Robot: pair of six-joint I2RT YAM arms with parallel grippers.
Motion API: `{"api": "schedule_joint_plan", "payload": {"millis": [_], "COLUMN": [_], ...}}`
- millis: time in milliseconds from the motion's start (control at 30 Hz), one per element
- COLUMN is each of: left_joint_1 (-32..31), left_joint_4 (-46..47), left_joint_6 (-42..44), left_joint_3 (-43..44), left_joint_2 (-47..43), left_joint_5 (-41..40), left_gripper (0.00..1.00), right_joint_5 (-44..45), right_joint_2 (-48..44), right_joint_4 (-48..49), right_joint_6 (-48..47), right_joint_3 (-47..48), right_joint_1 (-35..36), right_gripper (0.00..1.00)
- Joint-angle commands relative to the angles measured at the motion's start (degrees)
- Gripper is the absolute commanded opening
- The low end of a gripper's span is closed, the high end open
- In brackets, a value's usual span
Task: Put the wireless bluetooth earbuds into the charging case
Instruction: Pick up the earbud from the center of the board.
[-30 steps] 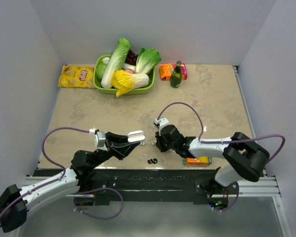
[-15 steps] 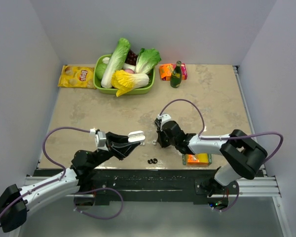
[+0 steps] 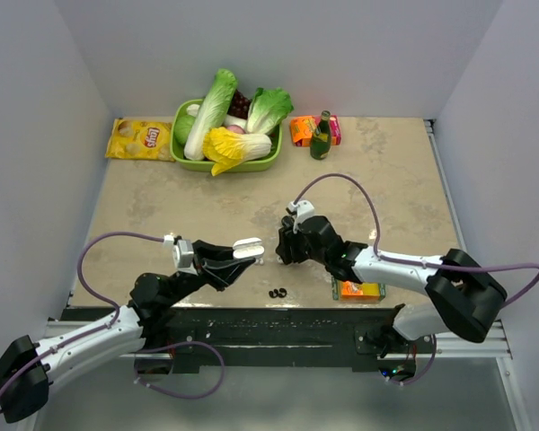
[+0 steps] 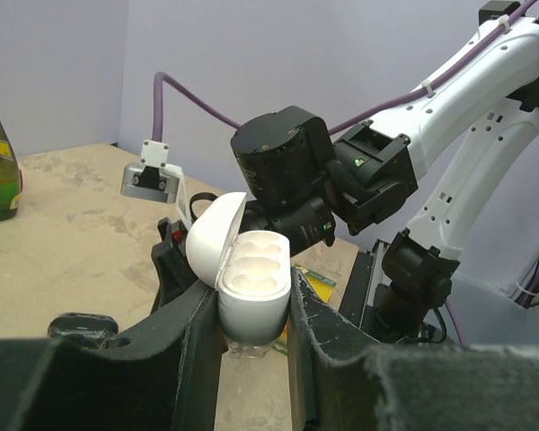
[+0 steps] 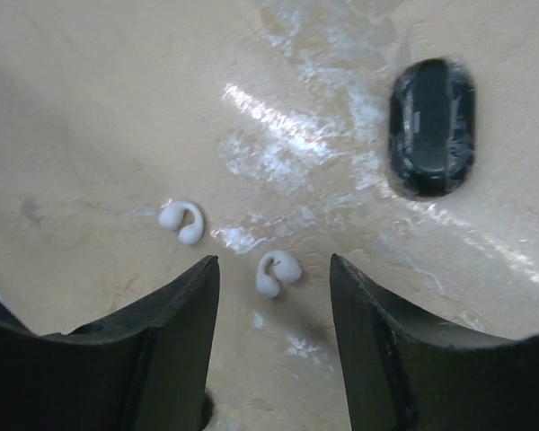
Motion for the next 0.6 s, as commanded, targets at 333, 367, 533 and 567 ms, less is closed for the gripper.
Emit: {"api": "schedule_joint_plan", "payload": {"millis": [333,367,533,567], "left_joint_1": [0.34,0.34,0.34,0.34], "left_joint_4": [3.98,3.98,4.68,4.69], "left_joint_6": [0.11,0.11,0.02,0.02], "left_joint_3": [-13.66,-13.58,-13.84,-13.93], "left_joint_2": [0.36,0.36,0.88,0.89], "left_joint_5": [0.62,0.62,0.62,0.62], "left_gripper": [0.00,0.00,0.00,0.00], "right_joint_5": [-7.09,-7.18,-7.45,-7.54], "right_joint_2": [5.74,5.92,6.97,7.50], "right_joint_4": [1.96,1.96,2.40,2.40], "right_joint_6": [1.05,1.05,1.14,0.96], "right_joint_3": [3.92,4.10,4.89,5.07], "right_joint_1": [2.62,2.71,2.62,2.62], "right_gripper": [0.51,0.51,0.50,0.50]}}
